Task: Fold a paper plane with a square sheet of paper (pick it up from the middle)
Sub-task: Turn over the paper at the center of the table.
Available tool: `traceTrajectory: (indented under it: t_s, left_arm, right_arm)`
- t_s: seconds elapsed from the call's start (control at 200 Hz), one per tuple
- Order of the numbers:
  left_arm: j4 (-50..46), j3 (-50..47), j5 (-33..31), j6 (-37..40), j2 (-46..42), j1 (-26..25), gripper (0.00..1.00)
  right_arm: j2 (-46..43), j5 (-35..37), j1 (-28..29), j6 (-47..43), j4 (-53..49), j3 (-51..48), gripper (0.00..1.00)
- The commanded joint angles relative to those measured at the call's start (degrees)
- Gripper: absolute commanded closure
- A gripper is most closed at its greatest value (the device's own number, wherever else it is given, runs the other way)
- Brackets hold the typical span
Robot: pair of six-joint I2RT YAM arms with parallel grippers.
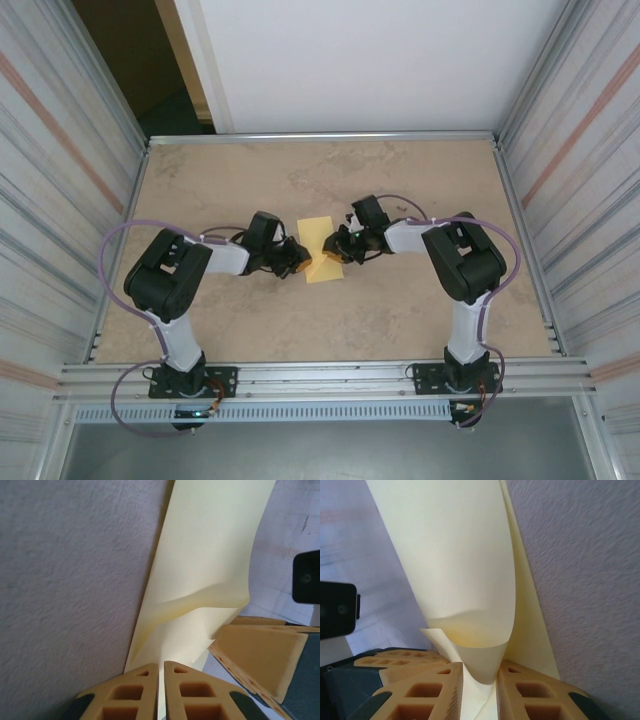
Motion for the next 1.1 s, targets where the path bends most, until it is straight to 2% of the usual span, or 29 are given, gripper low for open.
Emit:
traceTrajectory:
  t_s: [0.0, 0.401, 0.676, 0.802, 0.917, 0.992, 1.097]
  left_arm:
    - [-1.3, -2.6, -0.7, -1.9, 1.0, 1.1, 0.89]
    - [-0.1, -2.6, 0.1, -2.4, -0.4, 1.5, 0.88]
    - [-1.4, -3.2, -0.8, -1.1, -10.9, 4.4, 0.85]
    - [-4.2, -4.6, -2.8, 1.3, -18.4, 5.8, 0.78]
    - [-5.7, -4.7, -4.2, 4.5, -24.5, 6.0, 0.66]
    - [-3.5, -5.1, -3.6, 5.3, -27.1, 6.0, 0.62]
    - [2.8, -5.7, -0.8, 4.3, -28.3, 5.8, 0.46]
  right_arm:
    - [1.1, -1.8, 0.7, -1.0, -0.5, 0.3, 0.77]
    - [1.1, -2.0, 0.5, 0.2, 2.7, -0.5, 0.87]
    - [-6.0, -1.6, -2.3, -5.1, 5.4, -1.8, 0.92]
    - [-12.1, -2.0, -4.3, -7.8, 6.1, -3.3, 0.93]
    - [-16.6, -4.2, -6.5, -8.3, 7.3, -3.8, 0.94]
    - [-18.8, -6.0, -7.5, -7.3, 8.5, -3.6, 0.94]
    - [-20.4, -9.6, -8.6, -3.6, 12.8, -3.1, 0.95]
